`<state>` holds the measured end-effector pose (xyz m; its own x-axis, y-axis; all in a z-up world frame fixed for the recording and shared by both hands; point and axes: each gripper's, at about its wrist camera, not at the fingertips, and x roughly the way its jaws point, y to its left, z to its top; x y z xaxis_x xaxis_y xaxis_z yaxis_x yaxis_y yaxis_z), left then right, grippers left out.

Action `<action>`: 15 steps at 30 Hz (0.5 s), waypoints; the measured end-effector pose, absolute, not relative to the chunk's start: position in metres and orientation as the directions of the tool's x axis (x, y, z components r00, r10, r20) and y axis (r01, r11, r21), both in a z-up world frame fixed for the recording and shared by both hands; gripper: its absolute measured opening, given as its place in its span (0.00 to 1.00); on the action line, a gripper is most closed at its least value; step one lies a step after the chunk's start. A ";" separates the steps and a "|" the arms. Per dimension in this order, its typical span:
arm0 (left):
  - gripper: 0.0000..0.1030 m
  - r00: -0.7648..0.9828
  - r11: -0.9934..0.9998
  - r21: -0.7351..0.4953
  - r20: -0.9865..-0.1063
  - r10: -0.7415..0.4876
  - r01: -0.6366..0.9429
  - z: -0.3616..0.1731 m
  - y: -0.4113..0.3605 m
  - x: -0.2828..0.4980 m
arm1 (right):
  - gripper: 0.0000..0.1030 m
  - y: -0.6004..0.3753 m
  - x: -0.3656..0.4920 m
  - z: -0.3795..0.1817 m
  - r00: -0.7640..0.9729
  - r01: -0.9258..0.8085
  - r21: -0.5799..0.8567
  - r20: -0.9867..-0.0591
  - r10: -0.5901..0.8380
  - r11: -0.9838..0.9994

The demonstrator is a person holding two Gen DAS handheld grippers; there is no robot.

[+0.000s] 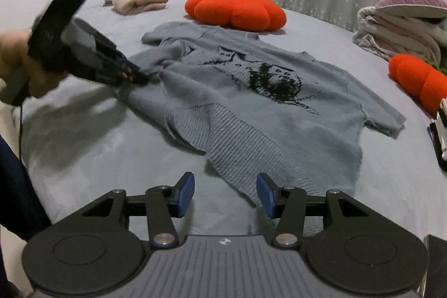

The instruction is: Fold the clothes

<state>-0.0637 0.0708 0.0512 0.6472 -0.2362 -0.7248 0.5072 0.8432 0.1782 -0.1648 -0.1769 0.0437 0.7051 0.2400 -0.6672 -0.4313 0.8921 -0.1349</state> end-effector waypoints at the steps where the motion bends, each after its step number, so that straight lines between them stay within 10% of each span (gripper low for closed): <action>1: 0.09 0.645 0.849 0.156 -0.722 -0.251 0.505 0.055 0.074 -0.065 | 0.48 -0.176 -0.164 0.042 0.706 -0.431 -0.143 -0.668 0.234 0.891; 15: 0.08 0.683 0.903 -0.120 -0.615 -0.394 0.413 0.103 0.151 -0.124 | 0.48 -0.174 -0.162 0.034 0.706 -0.440 -0.189 -0.677 0.208 0.878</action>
<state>-0.1245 0.1513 0.1029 0.6830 -0.3939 -0.6151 0.4129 0.9029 -0.1197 -0.1616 -0.1742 0.0335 0.7056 0.2077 -0.6775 -0.4398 0.8780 -0.1889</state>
